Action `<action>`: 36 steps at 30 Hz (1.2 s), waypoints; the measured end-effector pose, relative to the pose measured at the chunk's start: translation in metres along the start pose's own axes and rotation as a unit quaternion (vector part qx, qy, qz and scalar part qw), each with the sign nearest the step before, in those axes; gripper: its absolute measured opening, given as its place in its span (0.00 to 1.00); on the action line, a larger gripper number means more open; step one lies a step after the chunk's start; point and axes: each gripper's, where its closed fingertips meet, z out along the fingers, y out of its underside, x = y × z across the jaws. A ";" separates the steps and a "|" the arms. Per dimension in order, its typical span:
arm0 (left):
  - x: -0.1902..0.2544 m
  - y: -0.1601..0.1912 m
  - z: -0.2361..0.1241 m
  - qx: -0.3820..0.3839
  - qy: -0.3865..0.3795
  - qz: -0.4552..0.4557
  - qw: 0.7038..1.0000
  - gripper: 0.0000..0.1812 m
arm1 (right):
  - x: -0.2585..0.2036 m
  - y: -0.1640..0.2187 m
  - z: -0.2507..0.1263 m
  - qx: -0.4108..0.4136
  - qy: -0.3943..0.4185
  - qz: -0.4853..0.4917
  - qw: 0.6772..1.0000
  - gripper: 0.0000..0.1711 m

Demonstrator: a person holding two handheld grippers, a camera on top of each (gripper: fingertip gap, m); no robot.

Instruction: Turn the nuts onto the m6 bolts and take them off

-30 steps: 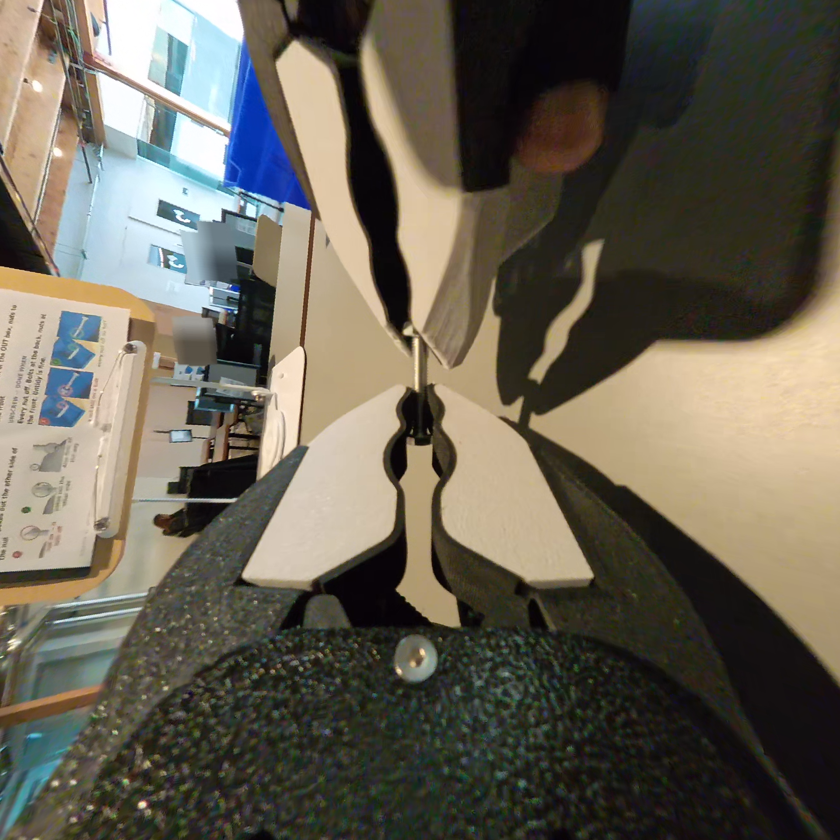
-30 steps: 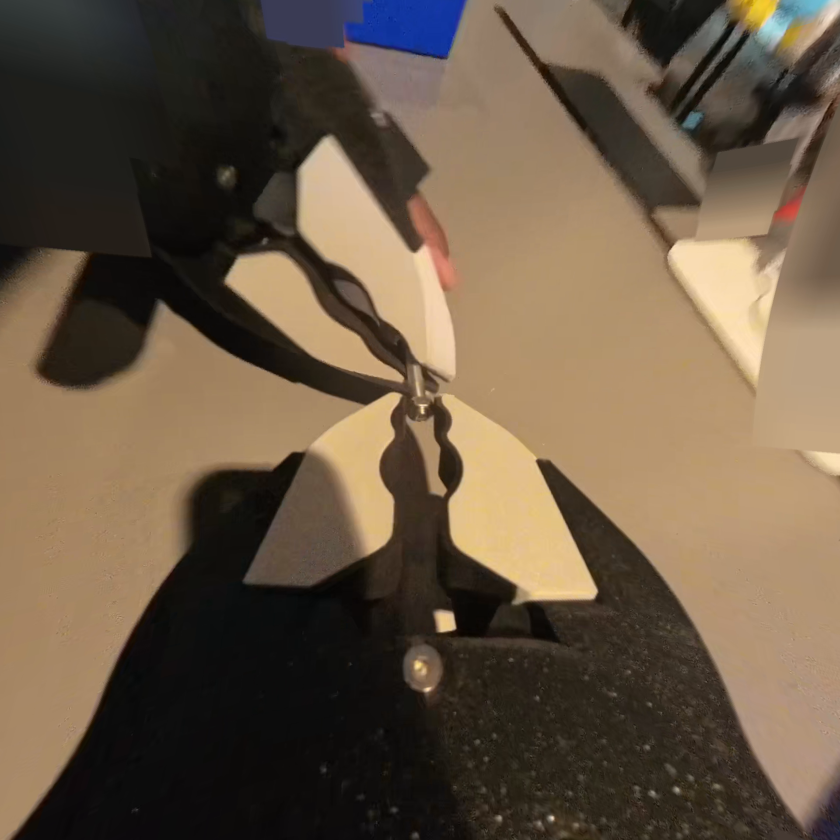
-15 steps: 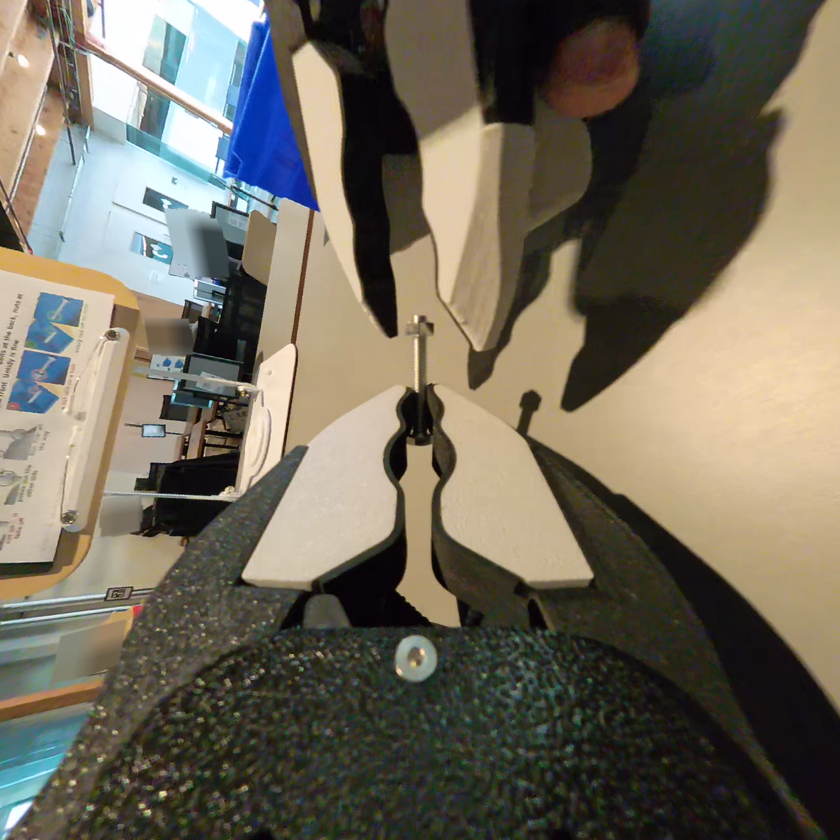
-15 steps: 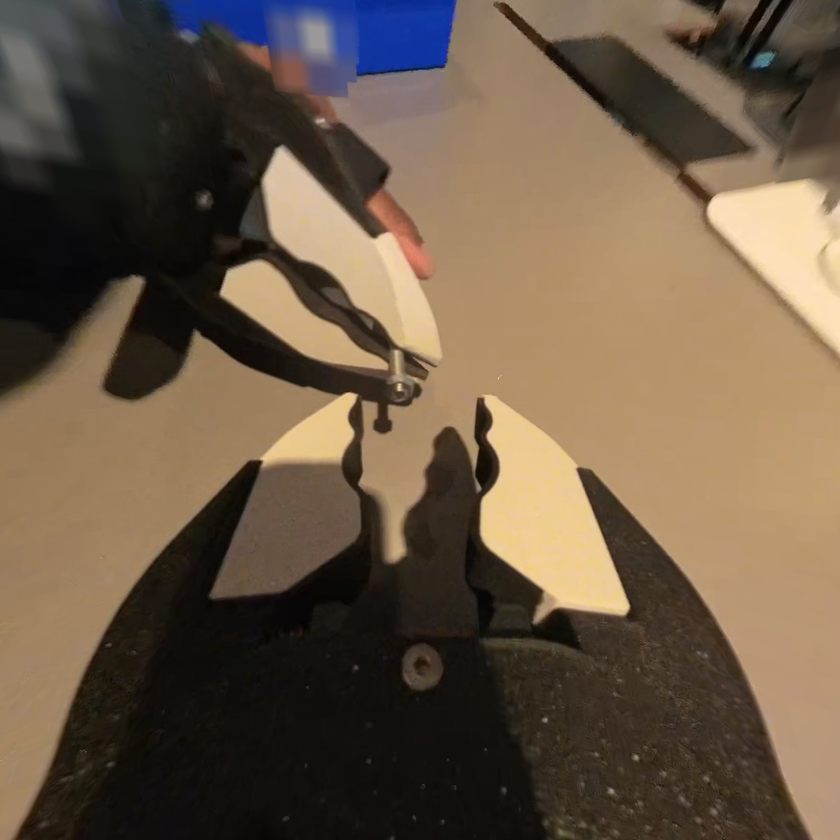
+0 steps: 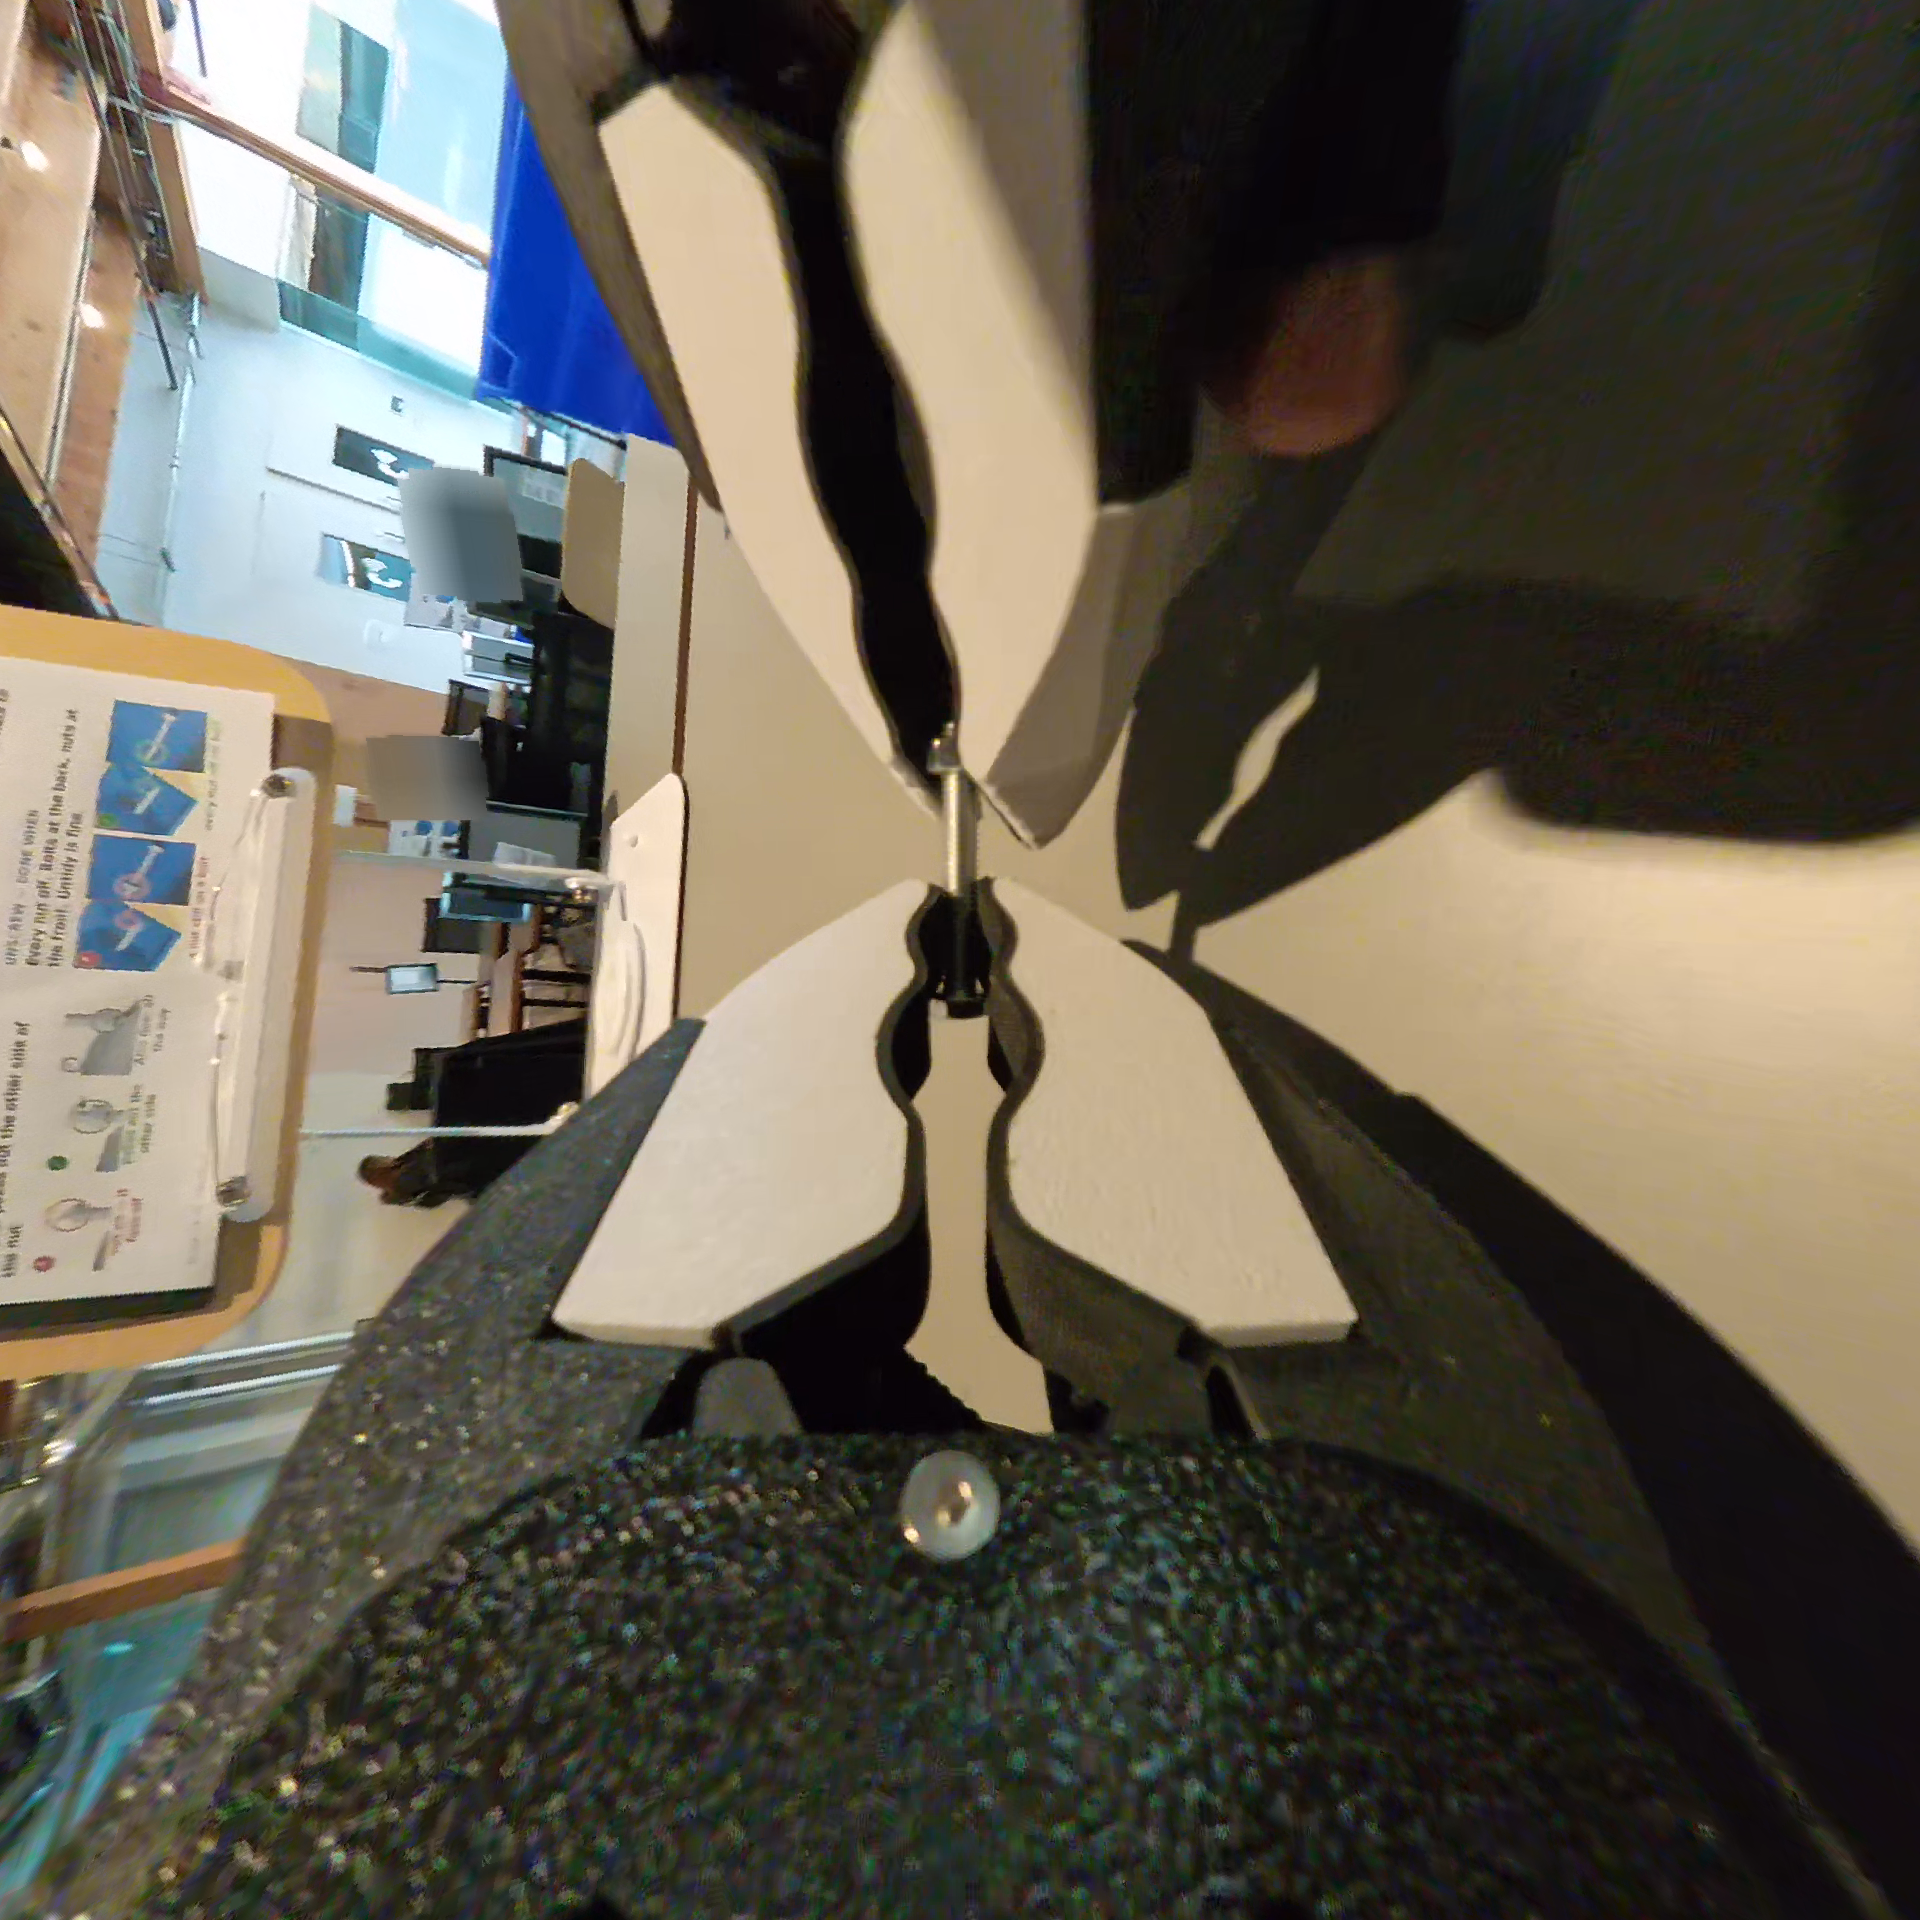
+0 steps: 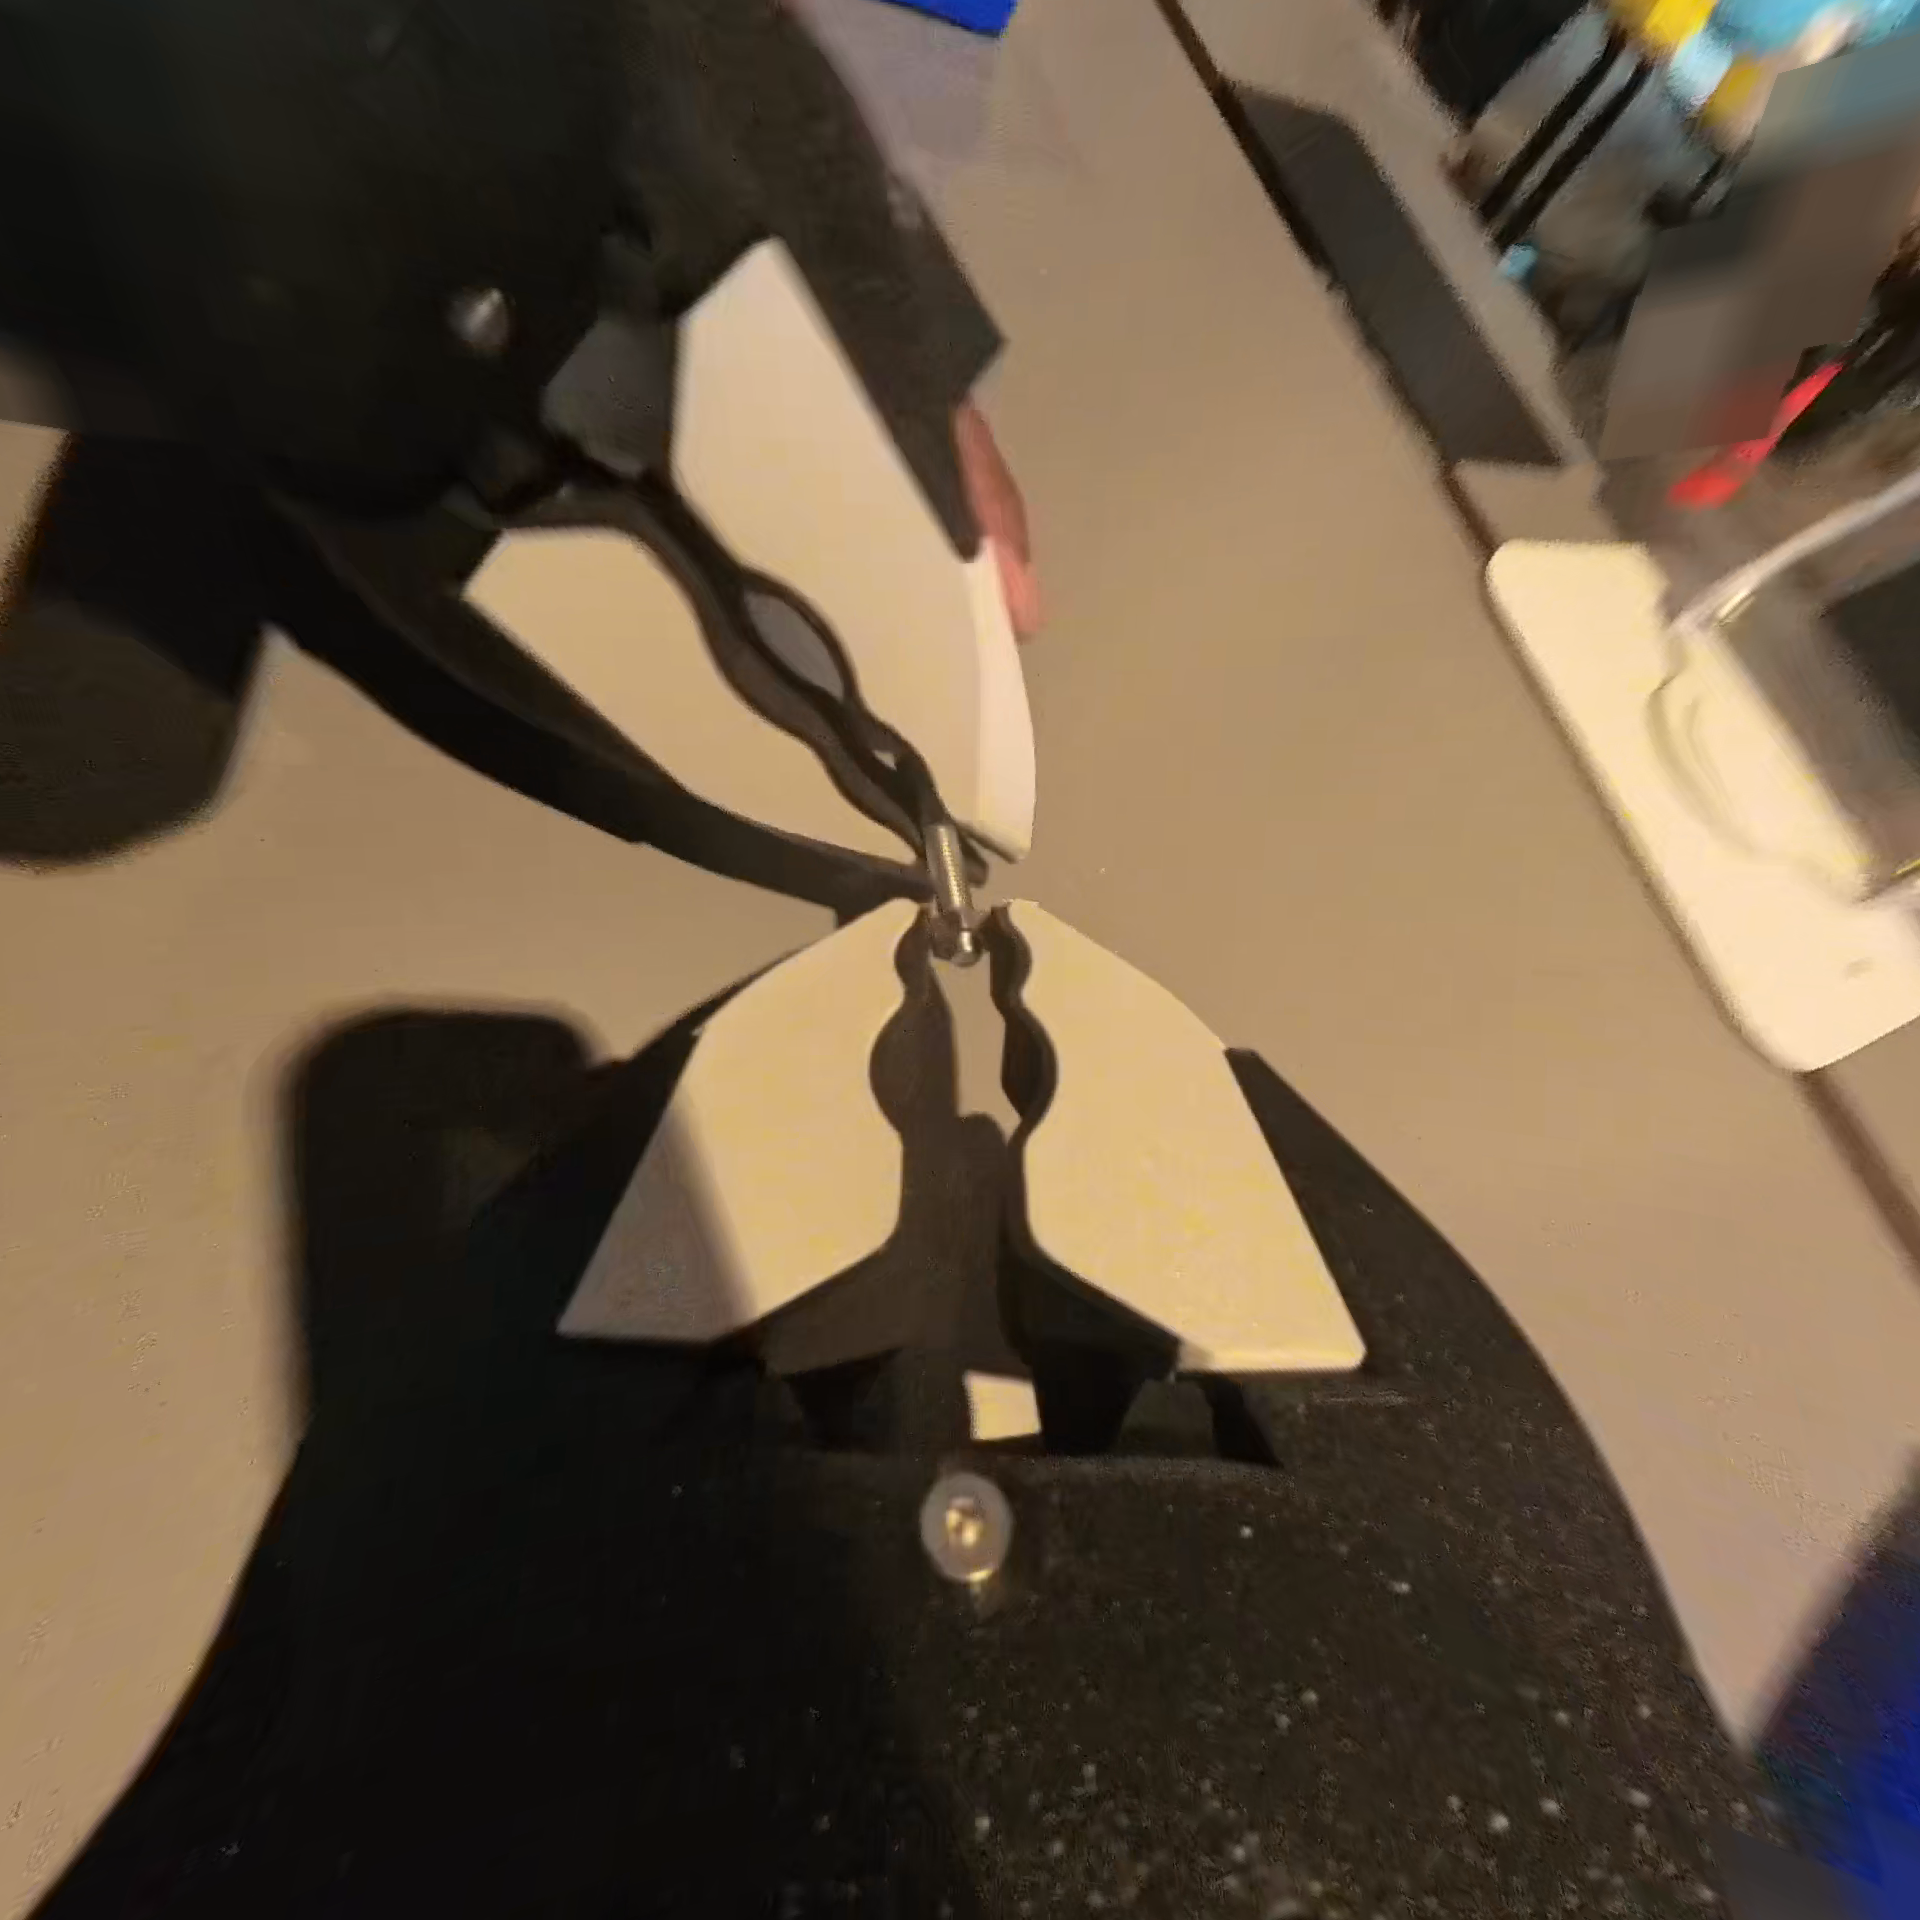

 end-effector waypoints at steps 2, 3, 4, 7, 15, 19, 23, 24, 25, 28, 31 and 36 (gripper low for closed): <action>-0.001 0.001 0.000 -0.008 -0.006 0.018 1.000 0.03 | -0.004 0.000 0.001 0.002 -0.056 0.139 0.989 0.06; -0.001 0.001 -0.001 -0.009 -0.008 0.022 1.000 0.03 | -0.007 -0.002 0.000 0.009 -0.092 0.220 0.971 0.06; -0.002 0.000 -0.001 -0.008 -0.009 0.023 1.000 0.03 | -0.009 -0.004 -0.001 0.020 -0.132 0.293 0.947 0.06; -0.003 -0.003 -0.002 0.001 -0.010 0.013 1.000 0.03 | -0.012 -0.010 -0.006 0.058 -0.227 0.417 0.878 0.06; -0.007 -0.003 -0.003 0.014 -0.010 -0.029 0.999 0.03 | 0.004 0.000 -0.009 0.038 -0.124 0.187 0.974 0.29; -0.005 -0.002 -0.003 0.015 -0.003 -0.036 0.999 0.03 | 0.008 -0.006 -0.015 0.054 -0.045 0.020 0.997 0.26; -0.003 -0.002 -0.003 0.017 0.002 -0.040 0.999 0.03 | 0.004 -0.006 -0.015 0.054 -0.015 -0.067 0.996 0.21; -0.003 -0.002 -0.003 0.017 0.004 -0.040 0.999 0.03 | 0.002 -0.007 -0.015 0.057 -0.014 -0.075 0.995 0.20; -0.002 -0.002 -0.003 0.018 0.006 -0.040 0.999 0.03 | 0.001 -0.008 -0.015 0.061 -0.012 -0.081 0.995 0.19; 0.000 -0.004 -0.002 0.020 0.009 -0.038 0.999 0.03 | -0.001 -0.008 -0.014 0.060 -0.007 -0.093 0.994 0.13; 0.001 -0.004 -0.002 0.017 0.009 -0.028 0.999 0.03 | -0.002 -0.002 -0.009 0.034 -0.005 -0.087 0.996 0.07; 0.003 0.002 0.001 -0.020 -0.005 0.035 0.999 0.03 | -0.009 0.007 -0.002 0.001 -0.093 0.128 0.987 0.06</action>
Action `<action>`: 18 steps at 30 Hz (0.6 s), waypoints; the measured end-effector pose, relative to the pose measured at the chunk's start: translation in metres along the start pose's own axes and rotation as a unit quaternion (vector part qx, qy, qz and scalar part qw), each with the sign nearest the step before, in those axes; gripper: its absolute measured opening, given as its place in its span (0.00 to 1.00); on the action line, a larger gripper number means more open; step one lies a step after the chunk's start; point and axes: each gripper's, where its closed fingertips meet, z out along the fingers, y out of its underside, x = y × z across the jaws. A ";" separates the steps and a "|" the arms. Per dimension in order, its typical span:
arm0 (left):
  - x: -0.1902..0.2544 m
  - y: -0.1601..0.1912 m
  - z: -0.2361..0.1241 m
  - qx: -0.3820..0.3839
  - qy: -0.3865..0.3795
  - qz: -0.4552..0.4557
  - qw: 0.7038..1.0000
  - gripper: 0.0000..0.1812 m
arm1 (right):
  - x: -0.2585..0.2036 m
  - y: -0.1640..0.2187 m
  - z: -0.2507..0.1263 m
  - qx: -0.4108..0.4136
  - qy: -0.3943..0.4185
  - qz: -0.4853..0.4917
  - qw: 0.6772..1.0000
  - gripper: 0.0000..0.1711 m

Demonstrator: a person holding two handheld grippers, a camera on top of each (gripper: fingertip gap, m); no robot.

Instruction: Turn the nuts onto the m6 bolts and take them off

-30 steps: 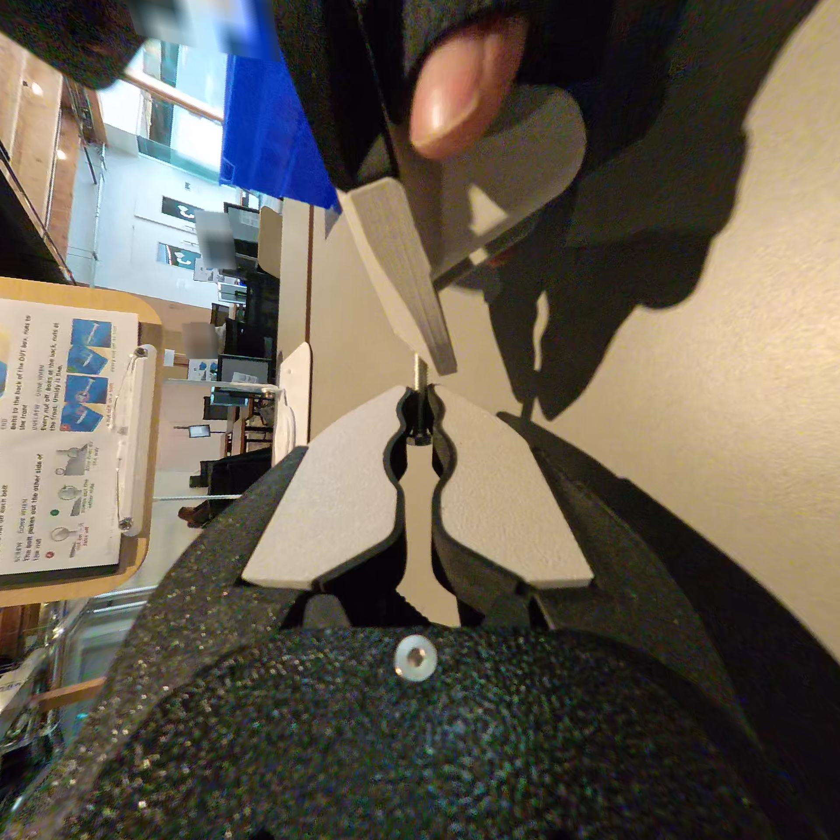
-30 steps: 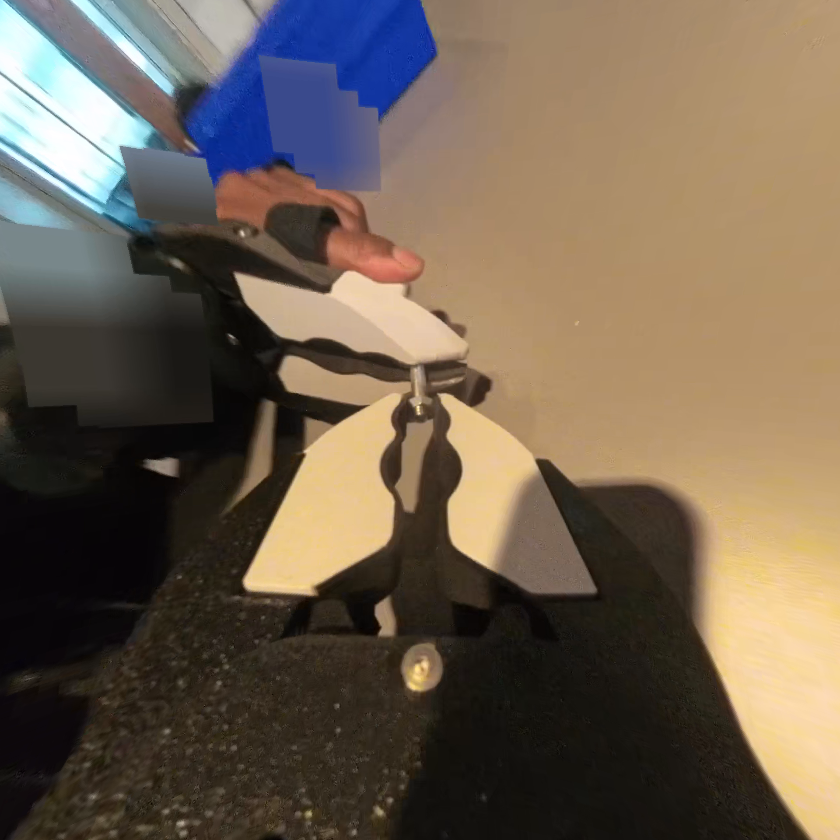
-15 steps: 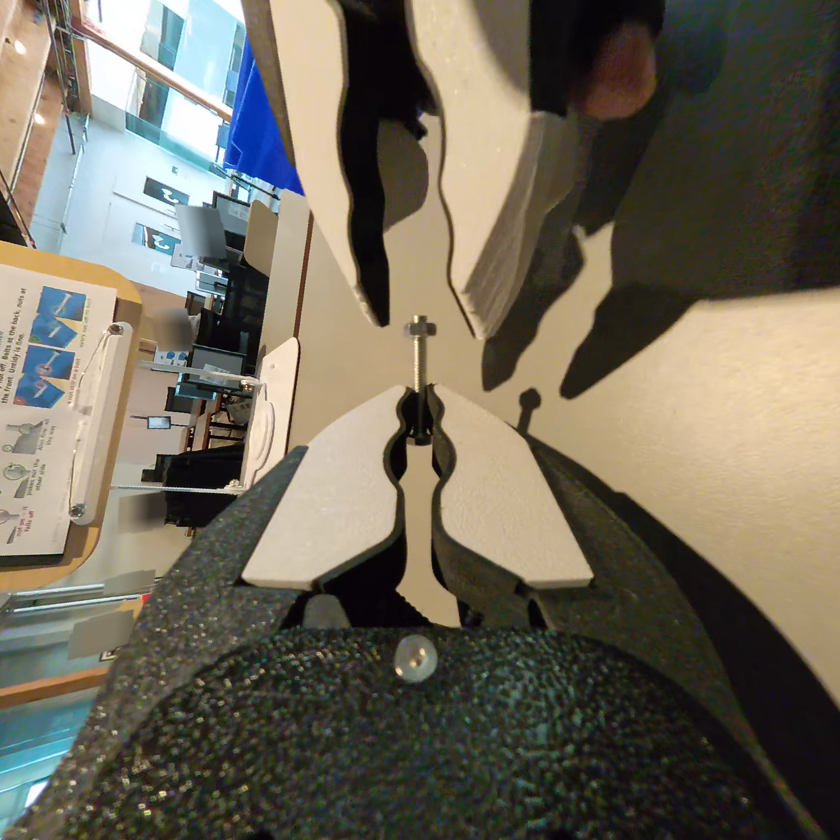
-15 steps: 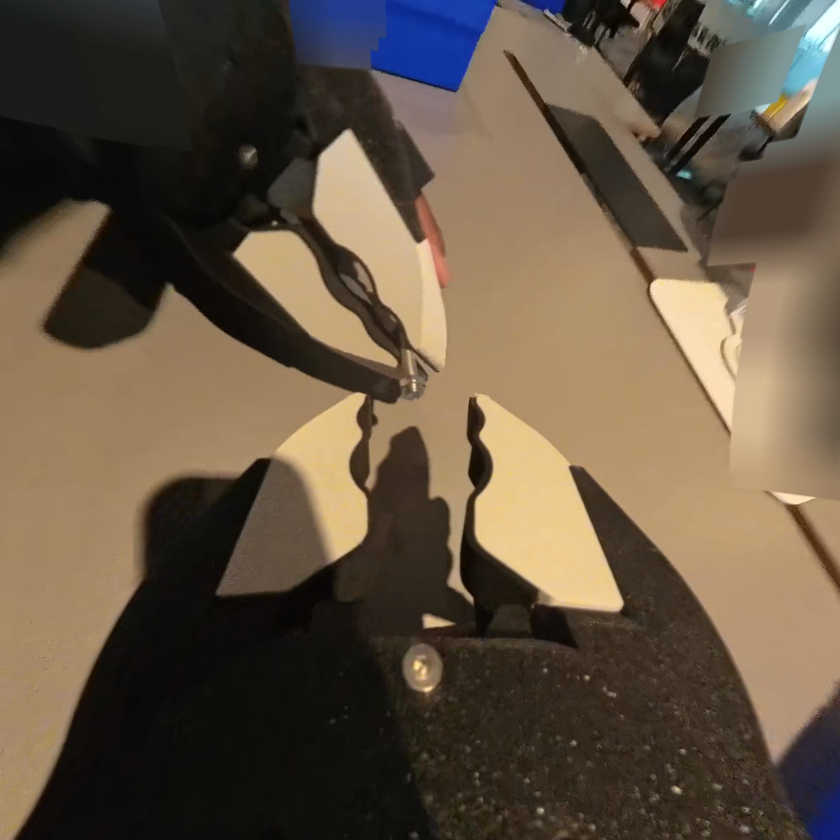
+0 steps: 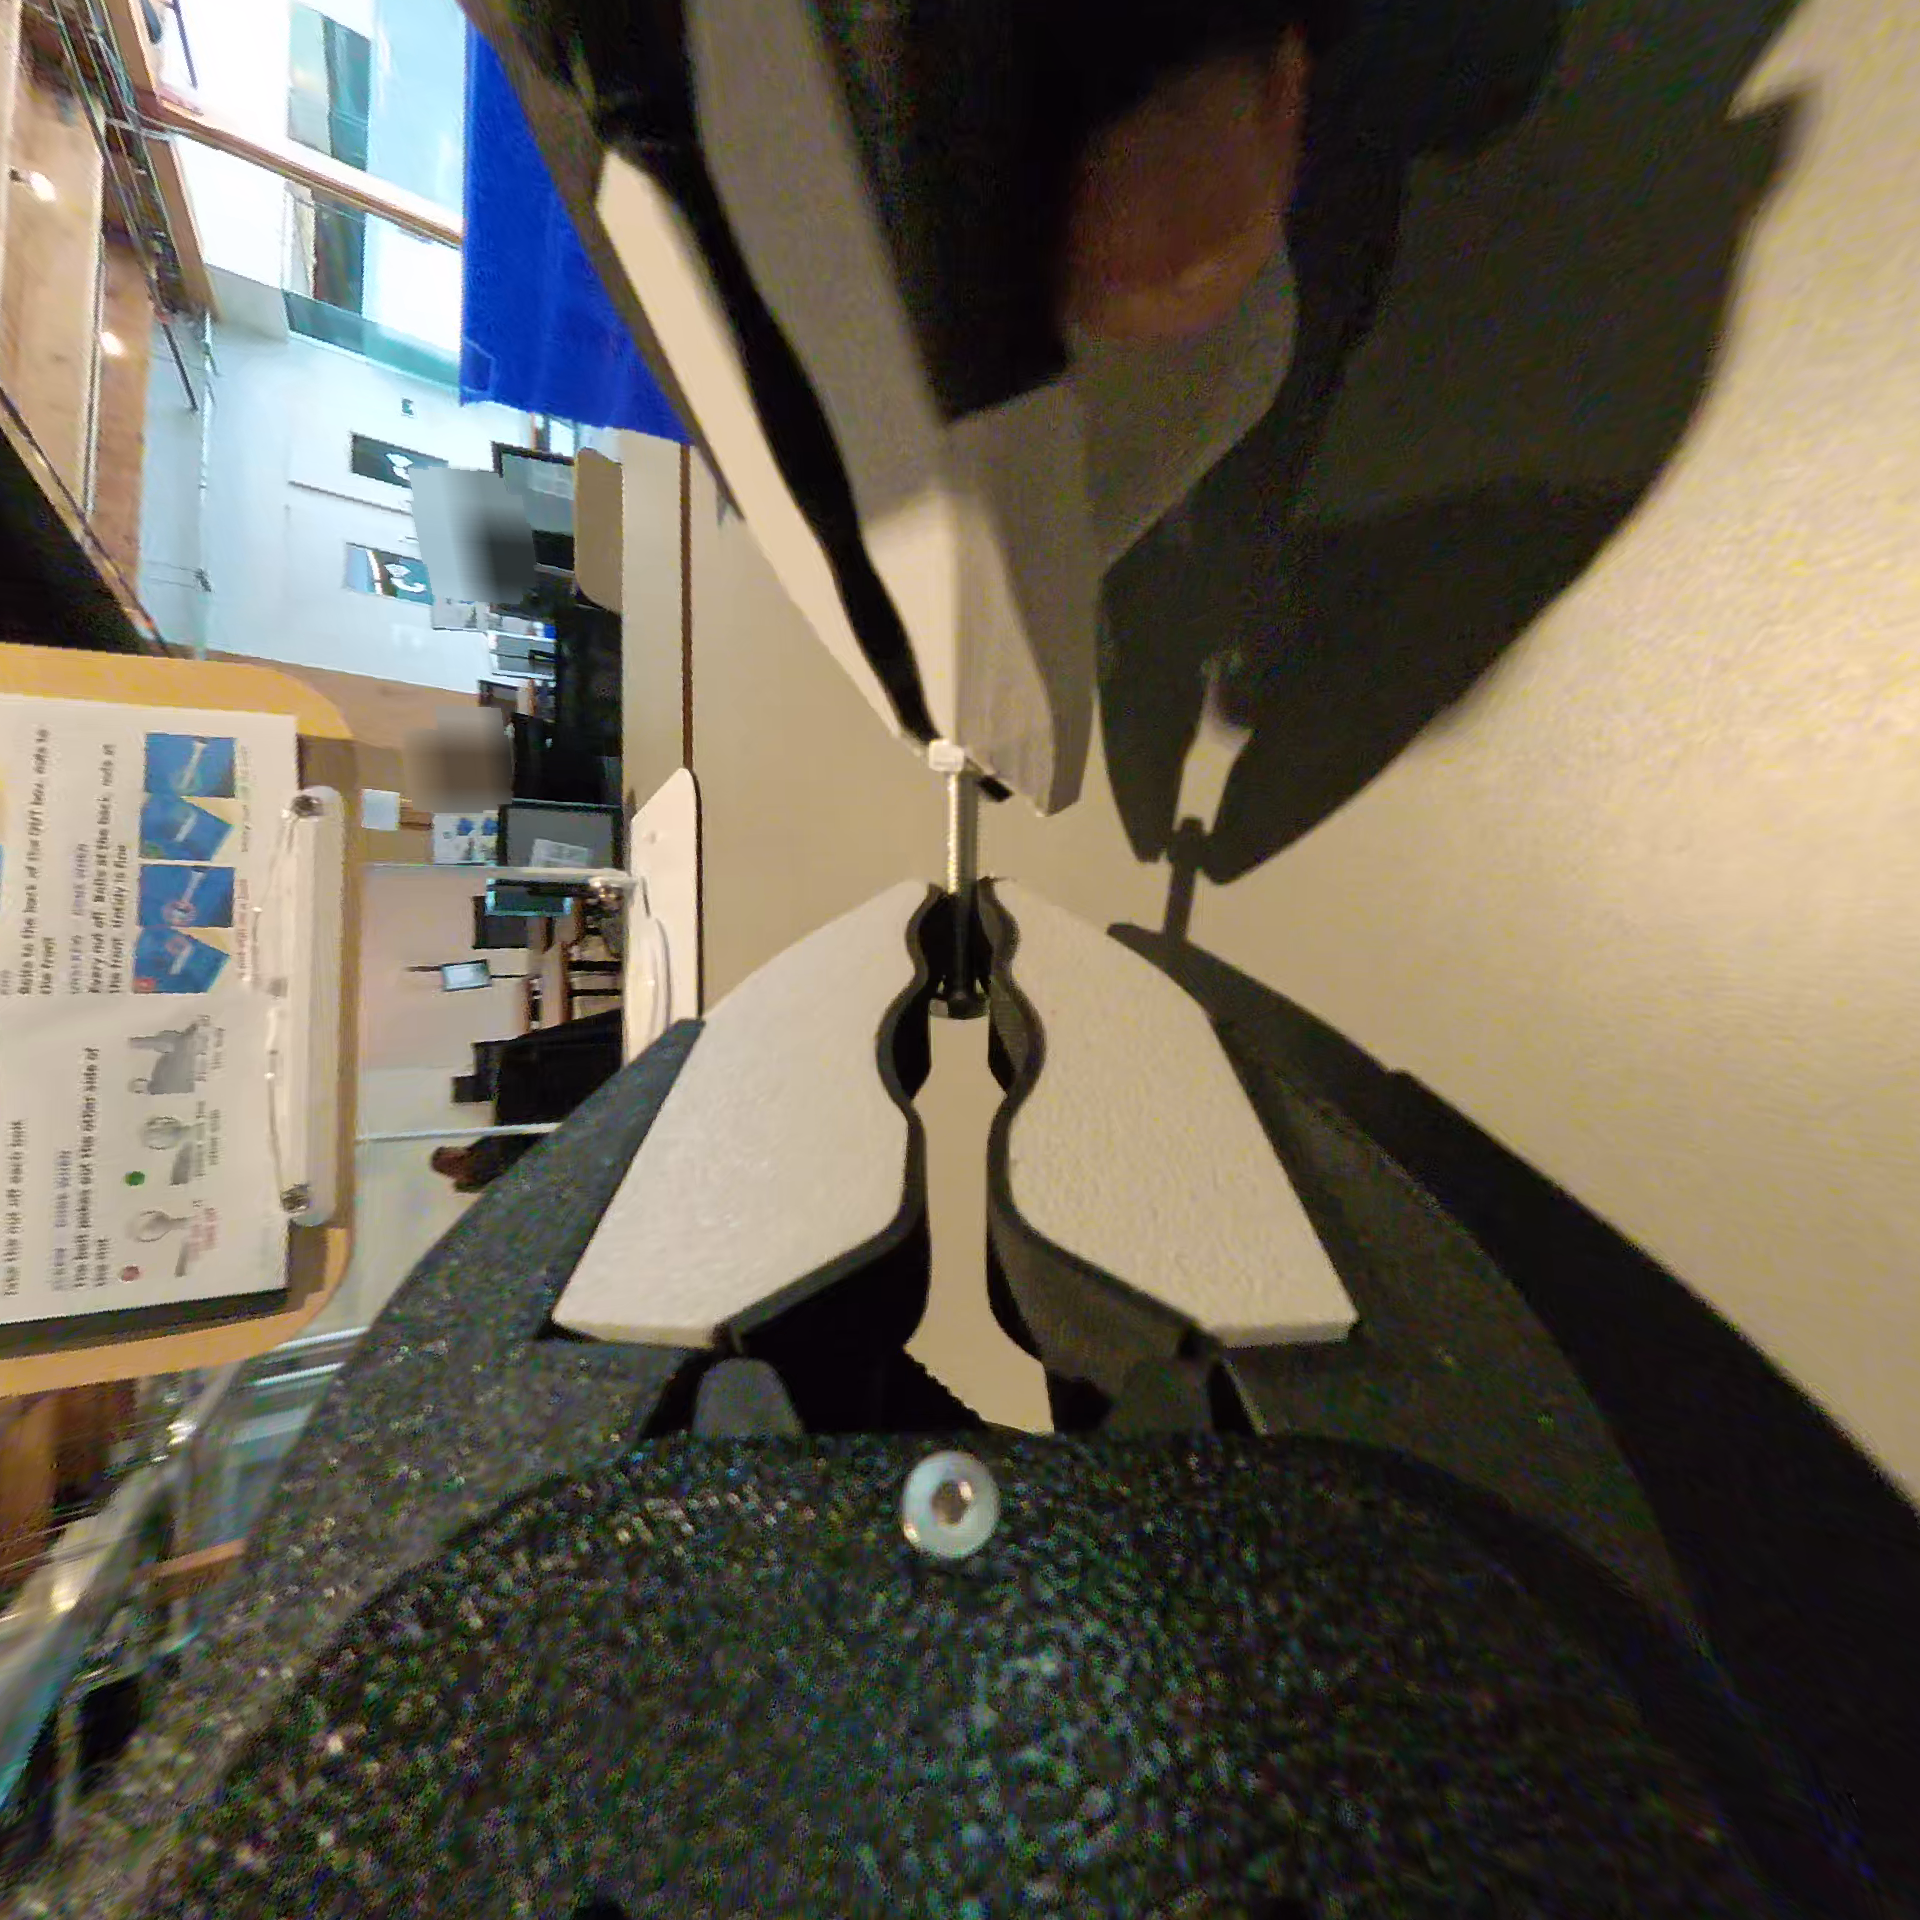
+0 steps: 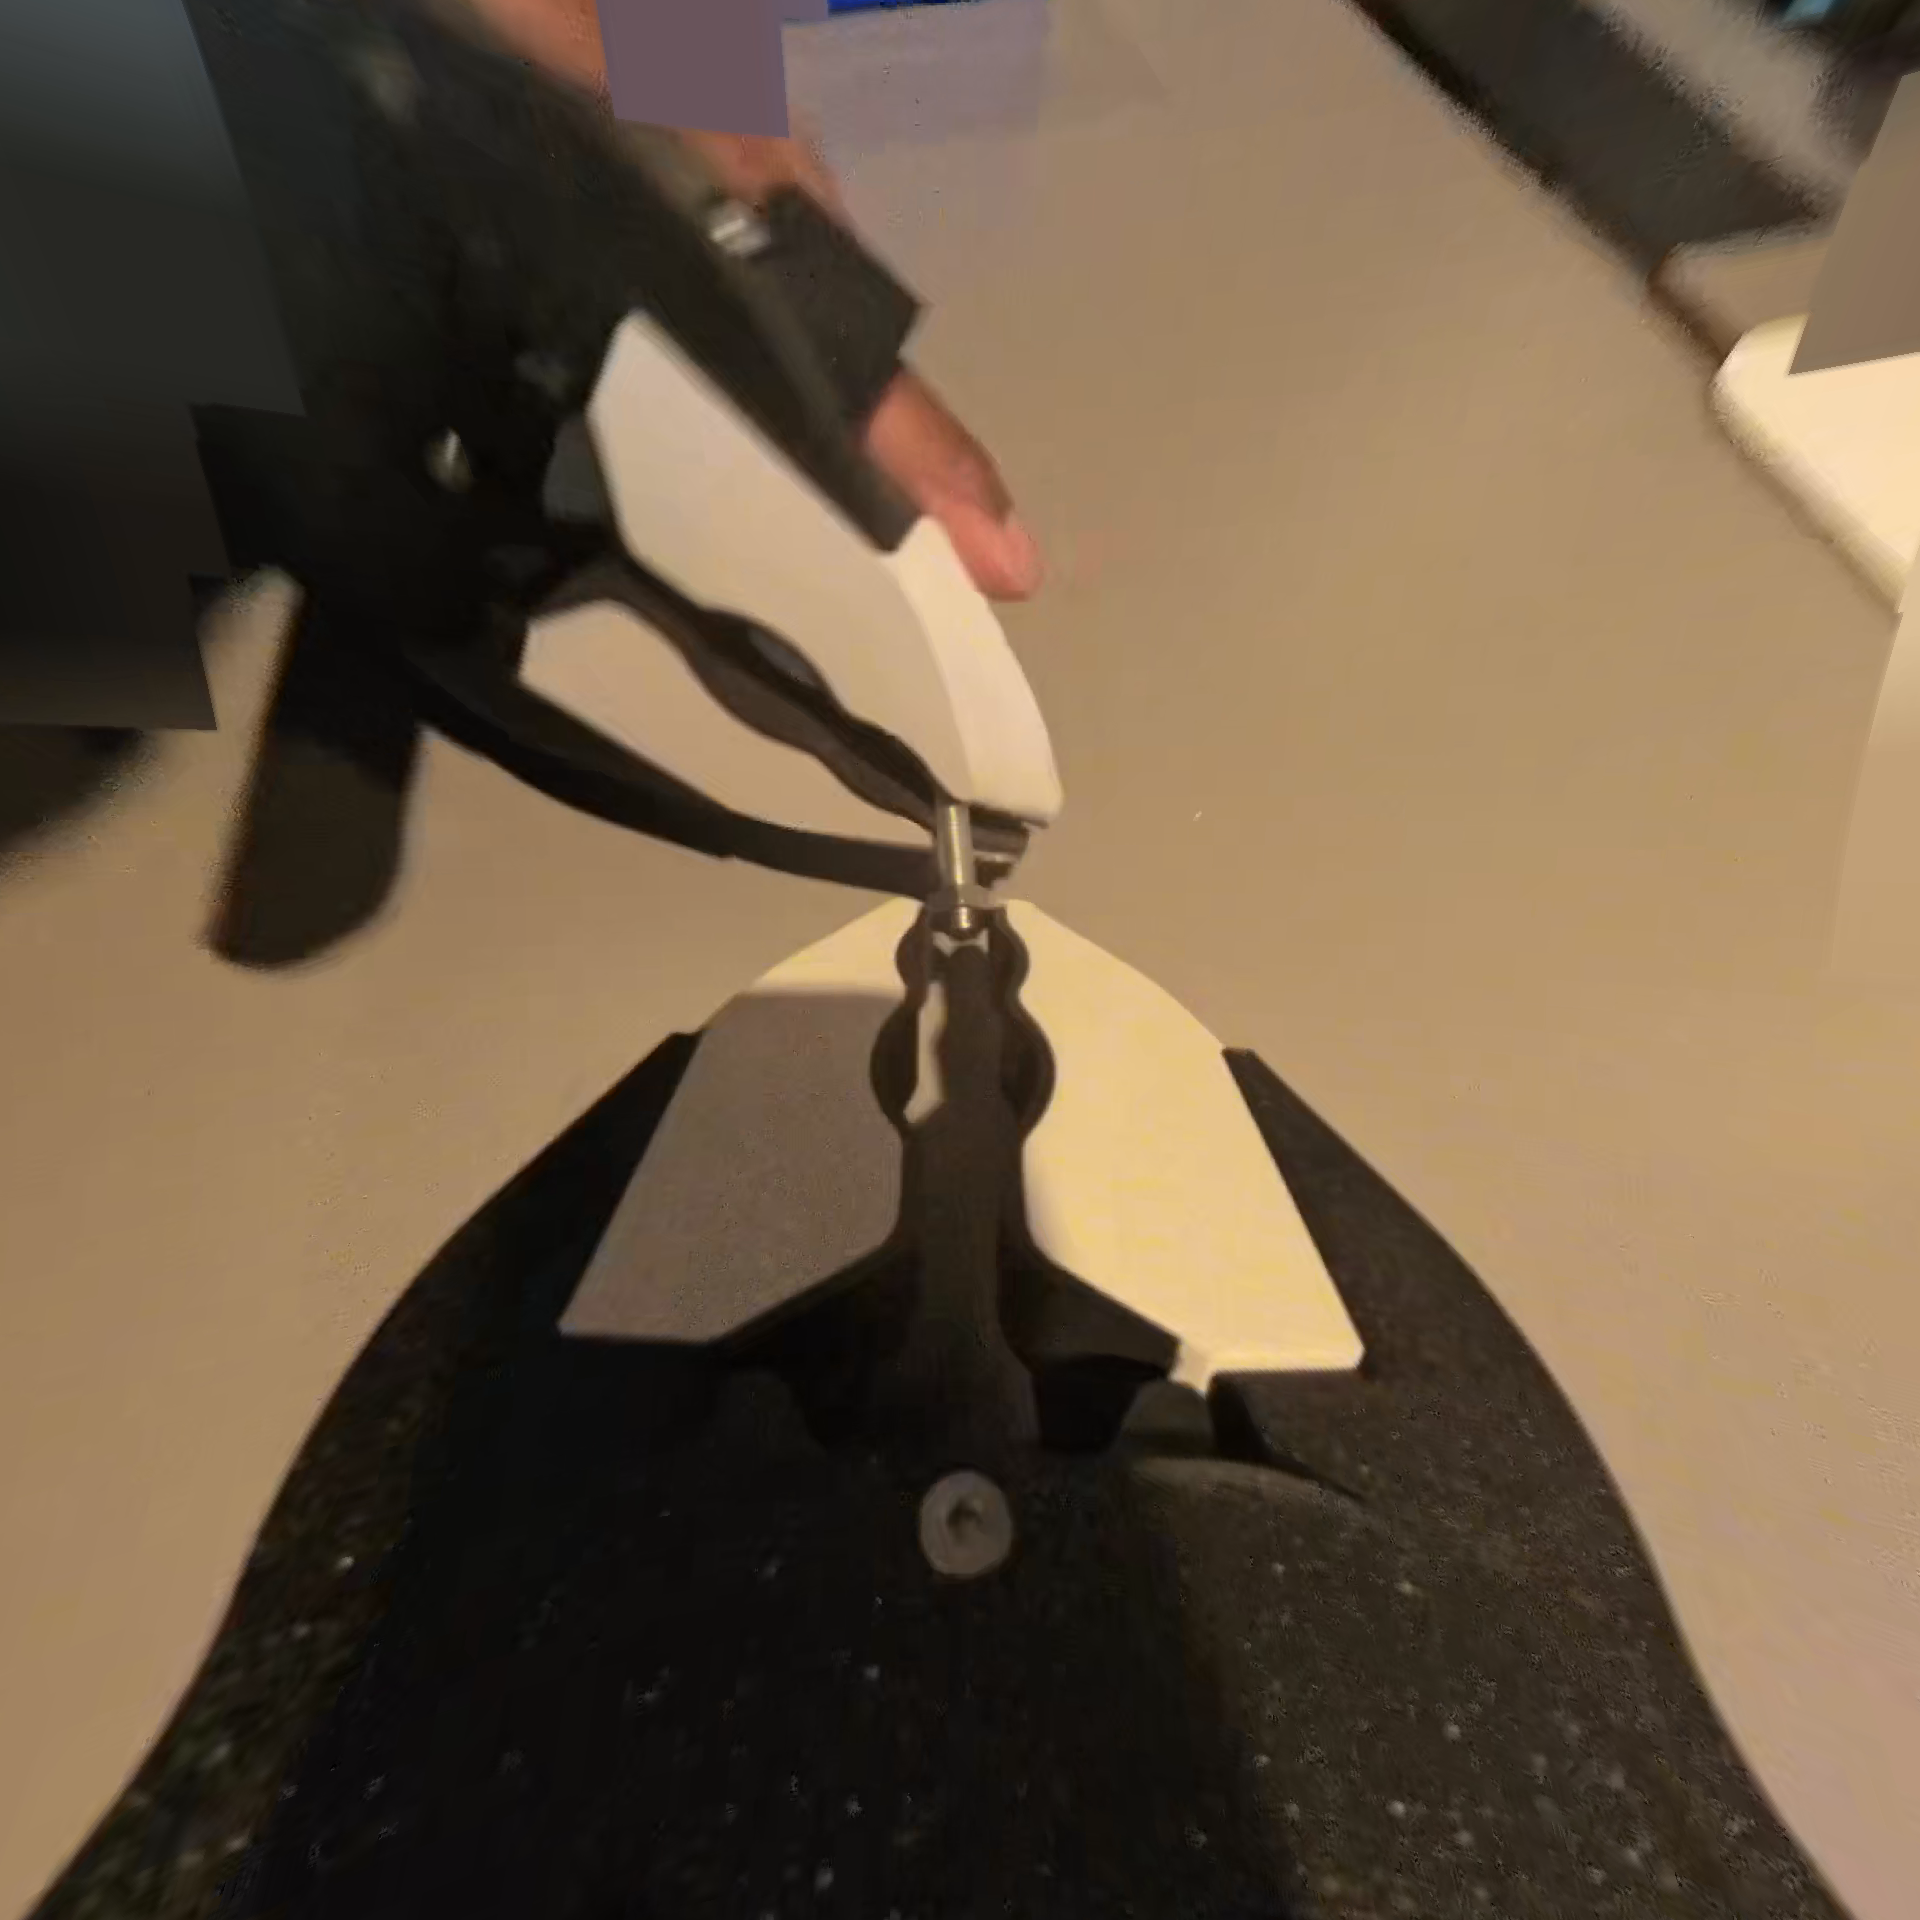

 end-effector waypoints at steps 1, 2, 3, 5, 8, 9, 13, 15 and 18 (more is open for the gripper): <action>-0.001 0.001 0.000 -0.005 -0.004 0.009 1.000 0.03 | -0.002 -0.001 0.000 0.008 -0.035 0.080 0.996 0.06; -0.001 0.001 0.000 -0.008 -0.006 0.015 1.000 0.03 | -0.005 -0.002 0.000 0.018 -0.074 0.157 0.985 0.06; -0.002 0.000 -0.001 -0.007 -0.008 0.015 1.000 0.03 | -0.007 -0.004 -0.001 0.030 -0.111 0.215 0.970 0.06; -0.004 -0.002 -0.001 0.000 -0.011 0.002 1.000 0.03 | -0.008 -0.007 -0.005 0.045 -0.160 0.254 0.953 0.07; -0.005 -0.002 -0.002 0.004 -0.009 -0.013 1.000 0.03 | 0.001 -0.006 -0.009 0.043 -0.124 0.181 0.975 0.19; -0.005 -0.002 -0.002 0.006 -0.006 -0.018 1.000 0.03 | 0.005 -0.004 -0.009 0.037 -0.096 0.134 0.986 0.22; -0.005 -0.002 -0.003 0.018 0.001 -0.045 0.999 0.03 | 0.013 -0.009 -0.013 0.038 0.012 -0.064 0.997 0.25; -0.005 -0.004 -0.004 0.025 0.003 -0.056 0.998 0.03 | 0.011 -0.012 -0.015 0.042 0.049 -0.144 0.987 0.24; -0.004 -0.004 -0.003 0.024 0.005 -0.052 0.998 0.03 | 0.006 -0.014 -0.013 0.047 0.074 -0.214 0.973 0.22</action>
